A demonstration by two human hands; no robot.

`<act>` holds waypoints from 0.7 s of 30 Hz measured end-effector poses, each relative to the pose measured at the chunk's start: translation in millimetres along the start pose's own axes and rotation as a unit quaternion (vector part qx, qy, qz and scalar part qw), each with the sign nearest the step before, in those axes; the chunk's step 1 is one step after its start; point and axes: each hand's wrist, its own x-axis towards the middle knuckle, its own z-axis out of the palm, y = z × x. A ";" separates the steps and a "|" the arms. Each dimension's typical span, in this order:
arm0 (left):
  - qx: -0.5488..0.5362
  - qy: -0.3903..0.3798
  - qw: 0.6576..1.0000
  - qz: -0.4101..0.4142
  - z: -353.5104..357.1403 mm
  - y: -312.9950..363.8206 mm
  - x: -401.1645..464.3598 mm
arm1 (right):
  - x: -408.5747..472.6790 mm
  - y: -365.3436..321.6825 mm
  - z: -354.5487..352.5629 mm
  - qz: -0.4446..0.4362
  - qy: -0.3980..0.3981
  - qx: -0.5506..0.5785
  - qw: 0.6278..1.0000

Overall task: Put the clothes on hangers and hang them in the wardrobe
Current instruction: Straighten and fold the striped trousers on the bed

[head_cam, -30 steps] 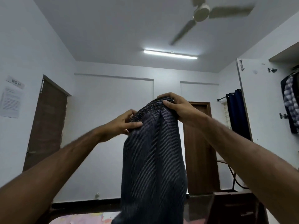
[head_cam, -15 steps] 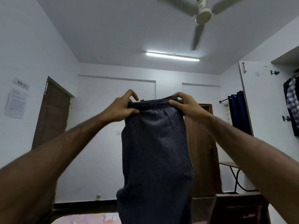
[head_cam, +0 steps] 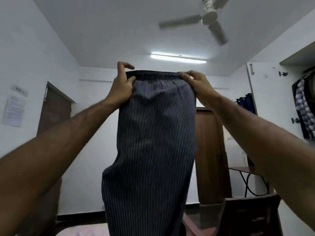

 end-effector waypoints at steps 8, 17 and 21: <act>-0.151 -0.136 0.958 -0.204 -1.5 5.7 35.4 | 22.0 6.4 -8.9 0.067 -0.061 0.125 0.988; 0.090 -0.198 0.965 -0.147 39.3 -125.8 -33.5 | -8.1 149.1 36.7 0.173 -0.138 -0.159 0.962; 0.186 -0.267 0.936 -0.133 69.5 -202.7 -101.1 | -56.4 245.3 67.6 0.227 -0.165 -0.183 0.942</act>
